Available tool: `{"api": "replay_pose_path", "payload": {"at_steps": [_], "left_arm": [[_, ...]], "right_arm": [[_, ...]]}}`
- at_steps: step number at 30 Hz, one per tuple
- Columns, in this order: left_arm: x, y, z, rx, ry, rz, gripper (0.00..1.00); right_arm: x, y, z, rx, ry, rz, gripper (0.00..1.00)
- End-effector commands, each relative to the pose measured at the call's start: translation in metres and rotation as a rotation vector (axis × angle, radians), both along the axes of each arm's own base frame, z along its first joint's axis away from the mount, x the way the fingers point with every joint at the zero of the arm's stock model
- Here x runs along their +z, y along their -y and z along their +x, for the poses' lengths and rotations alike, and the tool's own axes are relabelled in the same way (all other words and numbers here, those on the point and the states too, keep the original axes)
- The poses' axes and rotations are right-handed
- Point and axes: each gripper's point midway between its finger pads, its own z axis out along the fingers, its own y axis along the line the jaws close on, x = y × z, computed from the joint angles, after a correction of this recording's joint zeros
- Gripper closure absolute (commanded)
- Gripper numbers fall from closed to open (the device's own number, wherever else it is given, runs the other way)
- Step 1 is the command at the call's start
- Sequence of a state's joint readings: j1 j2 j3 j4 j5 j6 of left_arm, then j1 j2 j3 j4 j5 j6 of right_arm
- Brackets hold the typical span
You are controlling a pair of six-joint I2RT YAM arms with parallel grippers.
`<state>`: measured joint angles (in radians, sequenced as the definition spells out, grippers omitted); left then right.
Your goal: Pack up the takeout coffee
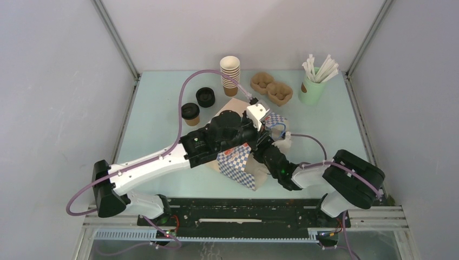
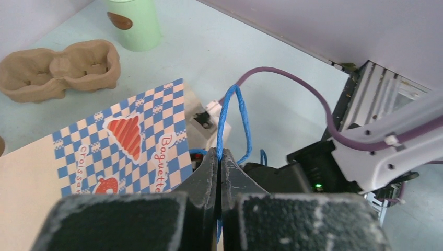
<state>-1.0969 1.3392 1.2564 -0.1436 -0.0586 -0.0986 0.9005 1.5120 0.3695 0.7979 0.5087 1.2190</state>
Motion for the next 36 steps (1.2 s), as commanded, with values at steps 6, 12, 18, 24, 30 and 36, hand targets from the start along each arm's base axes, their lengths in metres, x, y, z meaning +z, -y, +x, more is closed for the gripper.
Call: {"api": "replay_pose_path", "payload": {"at_steps": [6, 12, 18, 24, 30, 36], "left_arm": [[0.012, 0.015, -0.026, -0.115, 0.004, -0.056, 1.0], [0.007, 0.016, -0.028, -0.126, -0.005, -0.05, 1.0], [0.005, 0.014, -0.031, -0.128, -0.015, -0.052, 1.0], [0.006, 0.008, -0.03, -0.105, -0.012, -0.058, 1.0], [0.01, -0.001, -0.023, -0.051, 0.001, -0.067, 1.0], [0.03, -0.024, -0.008, 0.077, 0.044, -0.101, 1.0]], "right_arm": [[0.013, 0.006, 0.042, -0.148, 0.031, 0.045, 0.39], [0.008, 0.012, 0.058, -0.215, 0.002, 0.037, 0.4], [-0.004, 0.011, 0.067, -0.254, -0.045, -0.005, 0.48], [-0.008, 0.01, 0.07, -0.264, -0.06, -0.016, 0.72], [0.011, 0.008, 0.073, -0.221, -0.016, -0.021, 1.0], [0.067, 0.018, 0.052, -0.166, 0.106, -0.048, 1.0]]}}
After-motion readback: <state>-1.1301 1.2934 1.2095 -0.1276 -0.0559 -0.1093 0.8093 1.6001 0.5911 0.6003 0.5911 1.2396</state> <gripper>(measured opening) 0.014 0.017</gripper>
